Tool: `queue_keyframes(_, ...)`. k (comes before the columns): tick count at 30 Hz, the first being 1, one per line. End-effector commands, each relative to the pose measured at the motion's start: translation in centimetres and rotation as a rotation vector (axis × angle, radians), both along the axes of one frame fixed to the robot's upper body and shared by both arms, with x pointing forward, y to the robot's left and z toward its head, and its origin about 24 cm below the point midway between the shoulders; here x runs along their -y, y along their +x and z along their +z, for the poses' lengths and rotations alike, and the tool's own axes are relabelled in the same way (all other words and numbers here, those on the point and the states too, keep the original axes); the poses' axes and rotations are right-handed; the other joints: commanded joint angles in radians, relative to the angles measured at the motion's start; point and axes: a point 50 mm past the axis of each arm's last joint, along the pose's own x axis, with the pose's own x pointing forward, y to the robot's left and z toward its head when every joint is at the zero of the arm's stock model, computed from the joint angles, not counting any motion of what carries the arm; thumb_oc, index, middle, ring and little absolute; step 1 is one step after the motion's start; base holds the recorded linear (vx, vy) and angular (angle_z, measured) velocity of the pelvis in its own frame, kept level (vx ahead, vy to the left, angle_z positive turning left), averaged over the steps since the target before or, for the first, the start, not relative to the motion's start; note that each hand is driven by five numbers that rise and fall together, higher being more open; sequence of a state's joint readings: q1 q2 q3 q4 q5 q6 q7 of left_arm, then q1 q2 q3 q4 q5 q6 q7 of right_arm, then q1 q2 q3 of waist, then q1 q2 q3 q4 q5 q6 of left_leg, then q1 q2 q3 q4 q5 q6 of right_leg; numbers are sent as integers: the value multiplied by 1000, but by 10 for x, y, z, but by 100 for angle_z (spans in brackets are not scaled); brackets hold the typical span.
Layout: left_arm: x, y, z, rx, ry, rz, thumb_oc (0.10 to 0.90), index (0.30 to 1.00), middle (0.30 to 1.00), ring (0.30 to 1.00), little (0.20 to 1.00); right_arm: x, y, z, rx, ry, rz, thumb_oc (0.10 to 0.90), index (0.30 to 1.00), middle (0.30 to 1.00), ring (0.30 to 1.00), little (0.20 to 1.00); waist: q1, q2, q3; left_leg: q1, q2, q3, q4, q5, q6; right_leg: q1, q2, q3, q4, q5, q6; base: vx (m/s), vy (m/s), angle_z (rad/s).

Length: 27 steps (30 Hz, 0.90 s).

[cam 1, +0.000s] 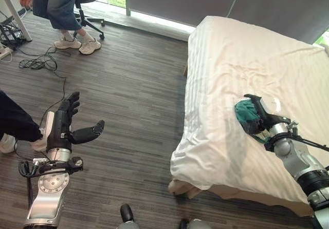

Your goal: Pick up bed clothes into laundry basket.

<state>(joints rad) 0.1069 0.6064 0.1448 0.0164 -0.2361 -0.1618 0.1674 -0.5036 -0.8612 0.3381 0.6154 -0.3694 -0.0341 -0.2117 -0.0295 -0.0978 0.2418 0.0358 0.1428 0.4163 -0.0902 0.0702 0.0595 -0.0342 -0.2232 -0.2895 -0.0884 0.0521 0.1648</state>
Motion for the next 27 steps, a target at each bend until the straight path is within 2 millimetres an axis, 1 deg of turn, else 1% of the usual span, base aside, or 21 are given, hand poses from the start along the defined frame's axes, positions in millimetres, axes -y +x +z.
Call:
queue_keyframes(1, -1, -4, 51, 205, 108, -101, 800, 900, 900, 900, 900, 27, 13, 87, 268, -42, -111, 800, 900, 900, 900, 900, -5, -12, -6, 24, 47, 22, 3, -34, -168, -78, -38, 62, 69, 66, 23, 83, -169, 55)
queue_keyframes(2, -3, -5, 49, 205, 96, -96, 800, 900, 900, 900, 900, 31, 11, 86, 262, -50, -121, 800, 900, 900, 900, 900, -3, -23, -14, 27, 45, 17, 3, -37, -172, -65, -42, 57, 42, 69, 24, 104, -99, 57)
queue_keyframes(3, -3, -5, 49, 204, 96, -96, 800, 900, 900, 900, 900, 31, 11, 86, 261, -50, -122, 800, 900, 900, 900, 900, -4, -23, -13, 27, 45, 16, 3, -37, -172, -62, -42, 55, 38, 70, 24, 192, -153, 66)
queue_keyframes(4, -5, -8, 40, 179, 65, -81, 800, 900, 900, 900, 900, 31, 11, 85, 251, -57, -116, 800, 900, 900, 900, 900, 2, -35, -26, 38, 43, 17, 3, -32, -175, -40, -38, 44, 18, 76, 26, 128, -103, 38)
queue_keyframes(5, -5, -8, 40, 179, 65, -81, 800, 900, 900, 900, 900, 31, 11, 85, 251, -58, -115, 800, 900, 900, 900, 900, 1, -35, -26, 39, 43, 17, 3, -32, -175, -38, -38, 43, 16, 76, 26, 184, -144, 19)
queue_keyframes(6, -7, -12, 34, 152, 57, -73, 800, 900, 900, 900, 900, 33, 10, 88, 248, -73, -113, 800, 900, 900, 900, 900, 1, -35, -35, 48, 47, 19, 3, -31, -178, -29, -35, 37, 12, 82, 25, 173, -134, 15)
queue_keyframes(7, -8, -18, 20, 94, 45, -72, 800, 900, 900, 900, 900, 35, 8, 90, 242, -88, -106, 800, 900, 900, 900, 900, -1, -34, -46, 55, 57, 18, 3, -30, -184, -12, -25, 34, 8, 86, 23, 209, -186, 2)
queue_keyframes(8, -9, -20, 15, 73, 40, -69, 800, 900, 900, 900, 900, 36, 7, 95, 249, -106, -103, 800, 900, 900, 900, 900, -4, -30, -47, 53, 63, 19, 3, -26, -189, -6, -21, 31, 4, 87, 21, 173, -174, 1)
queue_keyframes(11, -9, -25, 2, 30, 11, -64, 800, 900, 900, 900, 900, 39, 5, 101, 253, -138, -100, 800, 900, 900, 900, 900, -9, -15, -48, 44, 80, 16, 3, -18, -201, -3, -11, 24, 1, 83, 15, 53, -102, -6)
queue_keyframes(12, -9, -25, 2, 31, 10, -64, 800, 900, 900, 900, 900, 39, 5, 101, 253, -138, -100, 800, 900, 900, 900, 900, -9, -14, -48, 44, 80, 16, 3, -18, -201, -3, -11, 24, 1, 83, 15, 31, -85, 0)
queue_keyframes(13, -14, -26, -1, 24, -12, -47, 800, 900, 900, 900, 900, 41, 4, 102, 244, -151, -103, 800, 900, 900, 900, 900, -14, -1, -48, 40, 88, 20, 3, -13, -207, -4, -5, 24, 1, 75, 13, 34, -61, 0)
queue_keyframes(15, -14, -27, -5, 12, -23, -48, 800, 900, 900, 900, 900, 47, 1, 101, 224, -158, -116, 800, 900, 900, 900, 900, -21, 9, -50, 41, 95, 24, 3, -9, -213, -2, -1, 27, 1, 68, 11, 33, -53, 1)
queue_keyframes(16, -14, -27, -5, 12, -23, -48, 800, 900, 900, 900, 900, 47, 1, 101, 224, -158, -116, 800, 900, 900, 900, 900, -21, 9, -50, 41, 95, 24, 3, -9, -213, -2, -1, 27, 1, 68, 11, 37, -55, -4)
queue_keyframes(19, -10, -32, -20, -44, -56, -55, 800, 900, 900, 900, 900, 48, -2, 85, 172, -133, -116, 800, 900, 900, 900, 900, -34, 25, -54, 49, 106, 35, 3, -1, -221, 7, 11, 30, 1, 58, 4, 42, -50, -8)
queue_keyframes(20, -10, -32, -20, -44, -56, -55, 800, 900, 900, 900, 900, 48, -2, 85, 172, -133, -116, 800, 900, 900, 900, 900, -33, 25, -54, 49, 106, 35, 3, -1, -221, 7, 11, 31, 1, 58, 4, 30, -41, -11)
queue_keyframes(21, -8, -33, -26, -66, -62, -62, 800, 900, 900, 900, 900, 49, -3, 81, 157, -129, -117, 800, 900, 900, 900, 900, -36, 32, -52, 48, 108, 37, 3, 1, -223, 6, 15, 34, 1, 55, 2, 21, -53, -12)
queue_keyframes(24, -2, -32, -31, -81, -64, -85, 800, 900, 900, 900, 900, 52, -3, 79, 143, -127, -128, 800, 900, 900, 900, 900, -40, 44, -41, 39, 112, 40, 3, 7, -227, -3, 15, 40, 1, 55, 1, 1, -56, -9)
queue_keyframes(27, 4, -28, -35, -87, -69, -107, 800, 900, 900, 900, 900, 51, 2, 84, 154, -131, -136, 800, 900, 900, 900, 900, -43, 66, -20, 21, 112, 42, 3, 14, -229, -26, 15, 50, 1, 58, -1, -30, -42, -1)
